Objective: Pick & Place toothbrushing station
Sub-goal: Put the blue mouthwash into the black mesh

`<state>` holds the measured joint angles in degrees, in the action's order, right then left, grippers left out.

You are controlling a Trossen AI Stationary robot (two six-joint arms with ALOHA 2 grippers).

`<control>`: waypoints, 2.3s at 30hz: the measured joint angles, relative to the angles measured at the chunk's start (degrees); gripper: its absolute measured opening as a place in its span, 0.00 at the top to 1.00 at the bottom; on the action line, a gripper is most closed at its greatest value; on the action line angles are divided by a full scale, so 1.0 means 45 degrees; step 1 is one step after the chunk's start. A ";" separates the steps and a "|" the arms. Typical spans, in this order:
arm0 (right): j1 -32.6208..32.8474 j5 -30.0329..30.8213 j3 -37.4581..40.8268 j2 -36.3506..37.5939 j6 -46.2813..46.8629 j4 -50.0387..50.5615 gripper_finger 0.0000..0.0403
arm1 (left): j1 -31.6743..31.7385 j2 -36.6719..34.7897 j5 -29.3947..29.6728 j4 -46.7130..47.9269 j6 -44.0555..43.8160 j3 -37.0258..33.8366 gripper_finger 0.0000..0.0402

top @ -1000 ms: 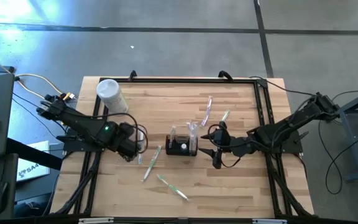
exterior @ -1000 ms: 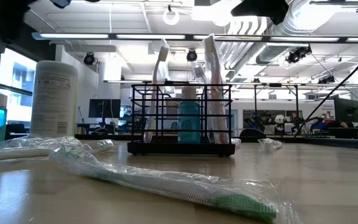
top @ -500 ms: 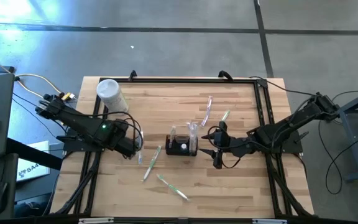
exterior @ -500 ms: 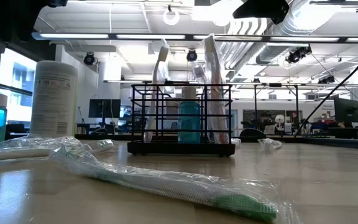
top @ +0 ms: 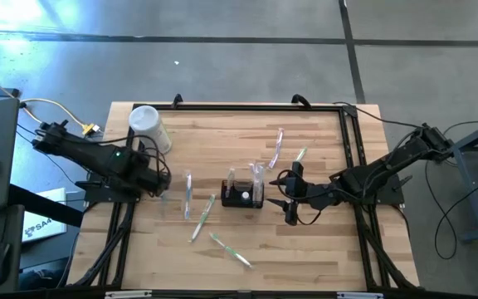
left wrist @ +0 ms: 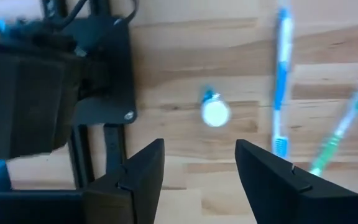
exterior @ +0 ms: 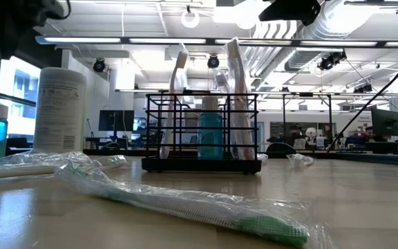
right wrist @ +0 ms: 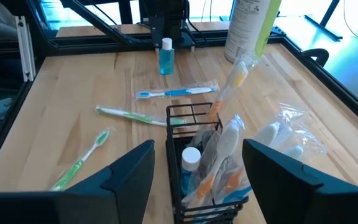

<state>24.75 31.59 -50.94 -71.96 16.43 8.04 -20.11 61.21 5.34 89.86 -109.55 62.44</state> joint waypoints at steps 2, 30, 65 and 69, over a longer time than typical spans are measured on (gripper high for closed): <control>0.0000 0.0004 0.0000 0.0000 0.0000 -0.0020 0.42 | -0.0011 -0.0005 -0.0342 -0.0175 -0.0184 -0.0428 0.52; -0.0005 -0.0003 0.0000 -0.0005 0.0007 0.0189 0.42 | 0.2513 0.0005 -0.1637 -0.3741 0.2375 -0.2989 0.52; 0.0000 -0.0052 0.0000 -0.0005 0.0437 0.0708 0.42 | 0.2801 0.1209 -0.2230 -0.4506 0.2956 -0.3656 0.52; 0.0000 -0.0052 0.0000 -0.0005 0.0437 0.0708 0.42 | 0.2801 0.1209 -0.2799 -0.5782 0.2961 -0.4653 0.52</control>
<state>24.75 31.35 -50.94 -71.99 18.39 11.22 -7.51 66.65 -7.25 63.84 -96.23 41.50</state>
